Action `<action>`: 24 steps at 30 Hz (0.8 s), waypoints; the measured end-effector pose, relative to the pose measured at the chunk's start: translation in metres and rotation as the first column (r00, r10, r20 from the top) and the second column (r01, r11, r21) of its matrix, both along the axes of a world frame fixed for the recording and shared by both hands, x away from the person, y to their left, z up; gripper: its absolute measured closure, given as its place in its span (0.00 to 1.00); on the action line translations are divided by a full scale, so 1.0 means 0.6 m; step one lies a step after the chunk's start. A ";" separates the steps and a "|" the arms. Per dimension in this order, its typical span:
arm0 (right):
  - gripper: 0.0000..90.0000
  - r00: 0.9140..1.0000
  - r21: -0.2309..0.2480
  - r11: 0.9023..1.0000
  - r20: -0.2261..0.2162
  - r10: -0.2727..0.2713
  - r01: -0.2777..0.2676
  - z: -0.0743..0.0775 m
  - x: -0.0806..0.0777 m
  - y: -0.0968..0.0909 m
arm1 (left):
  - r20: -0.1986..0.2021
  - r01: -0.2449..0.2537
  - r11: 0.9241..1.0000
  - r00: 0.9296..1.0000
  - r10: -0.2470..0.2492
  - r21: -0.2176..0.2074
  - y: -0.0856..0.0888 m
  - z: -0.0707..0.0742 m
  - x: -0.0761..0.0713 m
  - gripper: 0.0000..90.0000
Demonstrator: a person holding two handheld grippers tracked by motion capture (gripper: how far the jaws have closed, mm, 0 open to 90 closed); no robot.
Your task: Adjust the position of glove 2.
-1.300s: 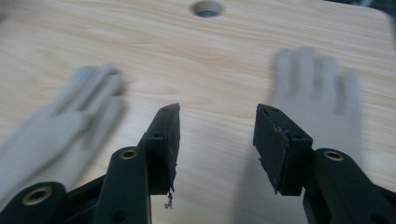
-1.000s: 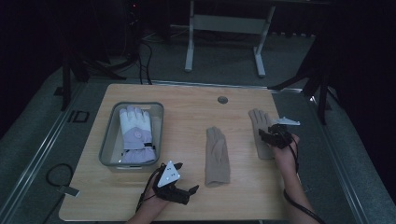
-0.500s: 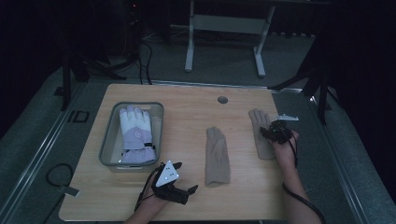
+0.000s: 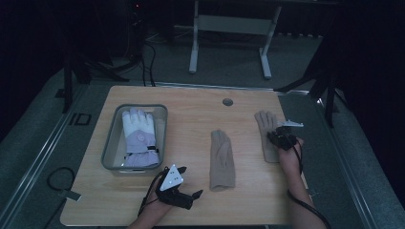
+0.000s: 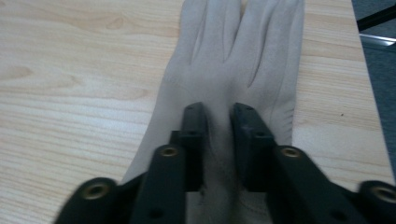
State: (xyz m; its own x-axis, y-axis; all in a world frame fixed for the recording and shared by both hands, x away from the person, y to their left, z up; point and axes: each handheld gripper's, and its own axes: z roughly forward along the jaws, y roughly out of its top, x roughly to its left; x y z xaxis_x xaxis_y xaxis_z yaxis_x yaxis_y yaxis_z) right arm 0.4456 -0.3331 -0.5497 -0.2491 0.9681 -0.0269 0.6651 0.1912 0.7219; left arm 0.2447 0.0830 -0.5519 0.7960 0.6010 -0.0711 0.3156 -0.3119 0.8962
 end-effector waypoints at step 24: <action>0.92 0.995 0.108 0.990 0.049 -0.091 0.085 0.094 -0.104 0.020 | 0.004 -0.009 1.000 1.000 0.009 -0.002 0.000 0.004 -0.001 0.02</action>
